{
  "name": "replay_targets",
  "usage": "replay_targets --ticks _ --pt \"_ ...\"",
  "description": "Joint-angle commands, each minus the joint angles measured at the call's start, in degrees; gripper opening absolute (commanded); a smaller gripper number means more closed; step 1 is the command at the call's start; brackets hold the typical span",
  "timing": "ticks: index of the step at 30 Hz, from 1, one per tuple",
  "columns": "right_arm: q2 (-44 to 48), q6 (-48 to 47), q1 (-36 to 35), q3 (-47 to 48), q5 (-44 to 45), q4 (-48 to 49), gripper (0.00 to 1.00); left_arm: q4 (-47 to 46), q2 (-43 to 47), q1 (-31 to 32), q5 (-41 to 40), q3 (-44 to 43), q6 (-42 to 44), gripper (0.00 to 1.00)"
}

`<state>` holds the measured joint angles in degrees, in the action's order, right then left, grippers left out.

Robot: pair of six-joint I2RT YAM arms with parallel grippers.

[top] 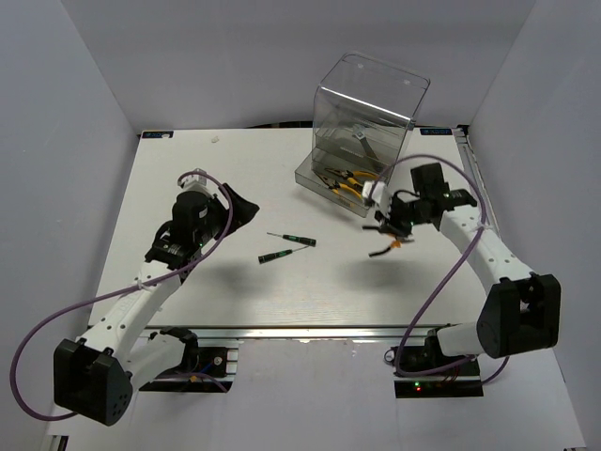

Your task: Sort the tools into containers

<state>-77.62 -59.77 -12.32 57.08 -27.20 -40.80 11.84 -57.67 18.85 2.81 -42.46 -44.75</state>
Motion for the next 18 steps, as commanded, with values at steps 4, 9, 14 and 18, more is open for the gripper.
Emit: replay_targets --ticks 4,9,14,18 --pt "-3.7 19.7 -7.4 16.1 -4.8 7.6 0.0 -2.3 0.1 0.0 1.6 0.5 -0.1 0.89" --pt "-10.8 41.6 -13.7 21.5 14.5 21.8 0.0 -2.2 0.5 0.0 1.9 0.8 -0.2 0.89" --pt "-19.2 48.9 -14.8 28.1 32.1 30.9 0.0 -1.5 1.4 0.0 2.0 1.1 -0.4 0.89" --pt "-25.0 46.2 -14.8 29.9 38.4 36.4 0.0 -0.1 2.9 0.0 1.2 1.5 -0.6 0.9"
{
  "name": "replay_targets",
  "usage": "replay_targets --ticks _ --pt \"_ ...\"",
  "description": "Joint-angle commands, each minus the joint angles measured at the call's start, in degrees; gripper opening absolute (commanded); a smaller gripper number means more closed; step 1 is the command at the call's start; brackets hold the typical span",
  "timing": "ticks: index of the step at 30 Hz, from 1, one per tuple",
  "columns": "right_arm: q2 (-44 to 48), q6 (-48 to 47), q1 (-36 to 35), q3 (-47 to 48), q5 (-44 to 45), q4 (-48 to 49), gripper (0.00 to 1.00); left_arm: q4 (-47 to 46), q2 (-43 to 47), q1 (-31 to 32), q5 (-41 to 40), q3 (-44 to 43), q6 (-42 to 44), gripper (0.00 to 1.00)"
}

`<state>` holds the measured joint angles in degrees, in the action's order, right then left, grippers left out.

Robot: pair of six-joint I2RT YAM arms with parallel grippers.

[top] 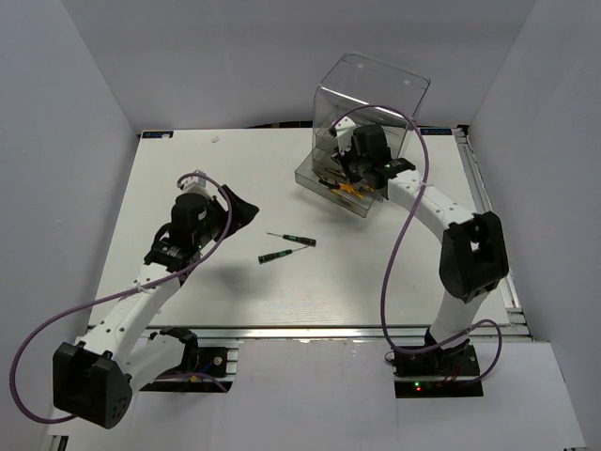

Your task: Sort the tools into containers

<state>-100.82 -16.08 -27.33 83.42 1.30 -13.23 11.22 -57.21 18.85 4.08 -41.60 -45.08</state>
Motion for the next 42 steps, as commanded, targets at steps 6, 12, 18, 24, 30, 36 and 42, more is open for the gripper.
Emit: replay_targets --ticks 6,12,18,24,30,36,42 --pt "-5.6 -0.6 0.3 3.0 10.7 12.6 0.0 1.0 3.9 0.0 -0.1 1.6 -1.1 0.89" --pt "-6.6 -1.9 0.3 2.3 9.6 12.5 0.4 1.2 3.6 0.0 0.1 1.1 -0.8 0.89" --pt "-4.8 -3.7 0.4 0.7 7.8 12.4 0.61 0.4 2.5 0.0 0.8 0.9 -0.8 0.9" --pt "-0.3 -22.4 1.4 2.8 -27.3 -0.8 0.6 -0.1 2.1 0.0 1.2 0.6 -0.1 0.9" --pt "-3.7 -49.5 -1.1 10.6 -44.3 -32.4 0.11 -0.6 2.0 0.0 1.5 0.9 -0.2 0.9" --pt "-8.2 -39.8 -4.0 10.3 -32.0 -25.4 0.0 -0.1 2.5 0.0 1.2 0.9 0.1 0.9" --pt "-9.0 -23.8 -7.6 5.8 -12.6 -12.4 0.0 0.3 2.9 0.0 0.9 1.0 -0.1 0.9"
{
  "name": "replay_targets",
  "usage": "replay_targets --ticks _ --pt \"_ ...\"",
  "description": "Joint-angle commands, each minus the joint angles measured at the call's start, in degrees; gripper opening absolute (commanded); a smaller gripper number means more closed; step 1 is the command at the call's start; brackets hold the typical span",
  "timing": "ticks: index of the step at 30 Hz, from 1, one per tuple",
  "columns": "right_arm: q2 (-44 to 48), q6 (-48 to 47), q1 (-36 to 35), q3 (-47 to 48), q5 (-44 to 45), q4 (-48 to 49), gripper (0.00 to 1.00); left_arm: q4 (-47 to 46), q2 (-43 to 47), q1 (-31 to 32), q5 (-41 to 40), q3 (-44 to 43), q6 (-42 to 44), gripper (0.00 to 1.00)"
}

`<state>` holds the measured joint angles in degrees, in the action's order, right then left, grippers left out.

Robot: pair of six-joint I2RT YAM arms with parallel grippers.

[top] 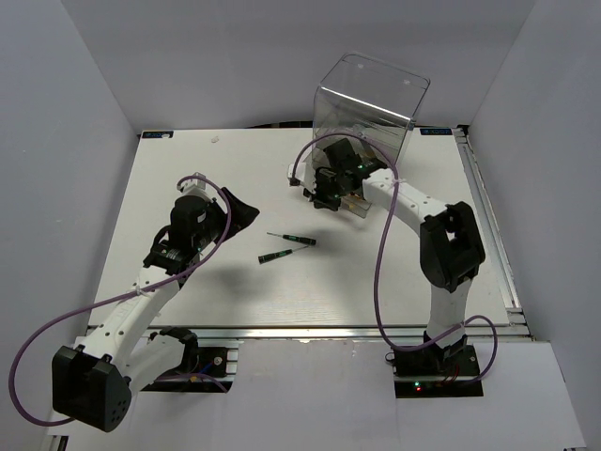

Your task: Sort the tools into containers

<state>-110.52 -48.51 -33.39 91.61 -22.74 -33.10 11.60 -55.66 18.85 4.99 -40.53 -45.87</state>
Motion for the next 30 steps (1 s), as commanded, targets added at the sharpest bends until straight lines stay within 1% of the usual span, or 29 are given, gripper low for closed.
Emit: replay_targets --ticks 1,3,4,5,6,7,9,10,12,13,15,16,19,21,25,30 --pt "0.7 9.7 -2.0 -3.7 13.8 11.3 0.0 -0.1 1.3 0.0 -0.1 -0.2 0.7 0.9" --pt "1.0 11.1 -3.2 -5.6 19.0 13.8 0.0 0.1 1.3 0.0 -0.2 -0.2 0.7 0.9" --pt "1.1 11.8 -3.4 -7.3 21.0 16.7 0.03 0.1 1.3 0.0 -0.2 -0.4 0.8 0.9" --pt "1.0 12.1 -3.6 -7.8 22.5 17.5 0.07 0.2 1.2 0.0 -0.2 -0.5 0.7 0.9" --pt "1.0 12.1 -3.7 -8.1 24.6 17.8 0.13 0.3 1.2 0.0 -0.2 -0.5 0.8 0.9" --pt "1.0 12.1 -3.7 -8.6 25.5 18.3 0.25 0.3 1.0 0.0 -0.1 -0.6 0.8 0.9" --pt "1.0 11.9 -3.7 -9.1 28.0 20.4 0.36 0.3 0.9 0.0 0.1 -0.6 0.7 0.9" --pt "1.0 11.5 -3.7 -9.3 28.8 21.1 0.44 0.3 0.8 0.0 0.2 -0.6 0.7 0.9" --pt "1.0 11.0 -3.6 -9.5 31.5 22.7 0.49 0.3 0.7 0.0 0.3 -0.5 0.6 0.9" --pt "1.2 10.5 -3.6 -9.5 32.1 23.3 0.56 0.3 0.7 0.0 0.3 -0.5 0.6 0.9" --pt "1.3 10.1 -3.4 -9.5 33.2 24.4 0.62 0.3 0.9 0.0 0.3 -0.3 0.6 0.9" --pt "1.3 9.9 -3.3 -9.3 33.4 24.6 0.66 0.4 0.9 0.0 0.3 -0.2 0.7 0.9" --pt "1.0 9.4 -2.7 -8.8 33.8 24.7 0.72 0.3 1.3 0.0 0.2 0.0 0.5 0.9" --pt "1.0 8.8 -2.1 -8.5 33.5 24.3 0.74 0.3 1.5 0.0 0.1 0.2 0.4 0.9" --pt "0.3 7.7 -0.8 -7.5 32.8 23.6 0.8 0.3 1.9 0.0 0.2 0.6 0.2 0.9" --pt "-1.8 6.1 2.1 -4.6 32.1 22.0 0.83 0.3 2.1 0.0 0.4 0.9 0.0 0.9"
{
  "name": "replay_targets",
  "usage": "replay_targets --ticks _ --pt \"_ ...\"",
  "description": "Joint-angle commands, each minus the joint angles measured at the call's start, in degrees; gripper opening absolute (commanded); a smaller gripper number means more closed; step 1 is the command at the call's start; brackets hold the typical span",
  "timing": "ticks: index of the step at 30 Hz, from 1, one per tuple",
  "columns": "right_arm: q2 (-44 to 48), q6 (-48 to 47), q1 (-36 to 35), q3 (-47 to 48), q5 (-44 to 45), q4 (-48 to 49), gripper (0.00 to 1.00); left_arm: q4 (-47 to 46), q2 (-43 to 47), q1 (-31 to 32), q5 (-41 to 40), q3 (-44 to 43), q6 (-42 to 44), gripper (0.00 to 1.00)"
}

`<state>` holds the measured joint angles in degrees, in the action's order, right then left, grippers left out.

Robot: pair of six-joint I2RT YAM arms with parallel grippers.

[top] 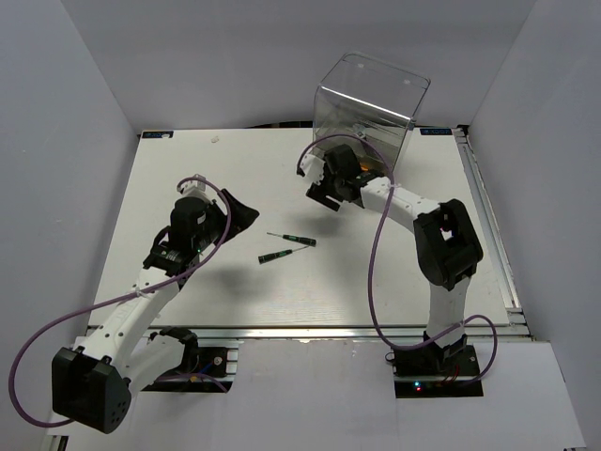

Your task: Sort the tools into containers

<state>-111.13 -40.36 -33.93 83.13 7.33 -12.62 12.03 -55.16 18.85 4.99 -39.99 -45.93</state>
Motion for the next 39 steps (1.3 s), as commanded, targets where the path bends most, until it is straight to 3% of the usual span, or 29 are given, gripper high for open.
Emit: replay_targets --ticks 1,14,26,27,30,31,33,37,39 --pt "-1.5 -2.2 3.0 4.4 2.0 0.9 0.83 -0.2 1.5 0.0 0.4 0.3 0.1 0.9" --pt "-1.1 -4.4 7.5 5.9 -2.3 -1.9 0.89 -3.2 -1.0 0.0 4.6 0.4 -0.5 0.9" --pt "-0.1 -3.9 9.5 7.5 -6.0 -4.7 0.89 -14.1 -7.8 0.0 13.9 0.4 -2.3 0.9" --pt "0.5 -4.1 9.7 7.6 -8.1 -5.6 0.89 -14.8 -8.5 0.0 14.6 0.0 -2.5 0.9" --pt "3.5 -8.7 10.9 10.5 -27.4 -16.6 0.89 -18.6 -12.1 0.0 17.4 -0.7 -3.5 0.9" --pt "4.7 -10.6 11.6 11.9 -38.0 -20.0 0.89 -20.0 -14.3 0.0 18.2 -1.1 -4.3 0.9" --pt "9.3 -13.0 11.8 10.7 -44.1 -22.9 0.87 -24.2 -17.0 0.0 20.4 -1.6 -6.0 0.89" --pt "16.9 -14.8 13.6 4.3 -53.4 -18.5 0.82 -25.7 -26.2 1.4 21.8 -8.9 -7.1 0.89" --pt "20.1 -13.8 15.2 1.0 -56.1 -16.2 0.74 -26.0 -33.1 2.9 22.2 -12.6 -7.6 0.88"
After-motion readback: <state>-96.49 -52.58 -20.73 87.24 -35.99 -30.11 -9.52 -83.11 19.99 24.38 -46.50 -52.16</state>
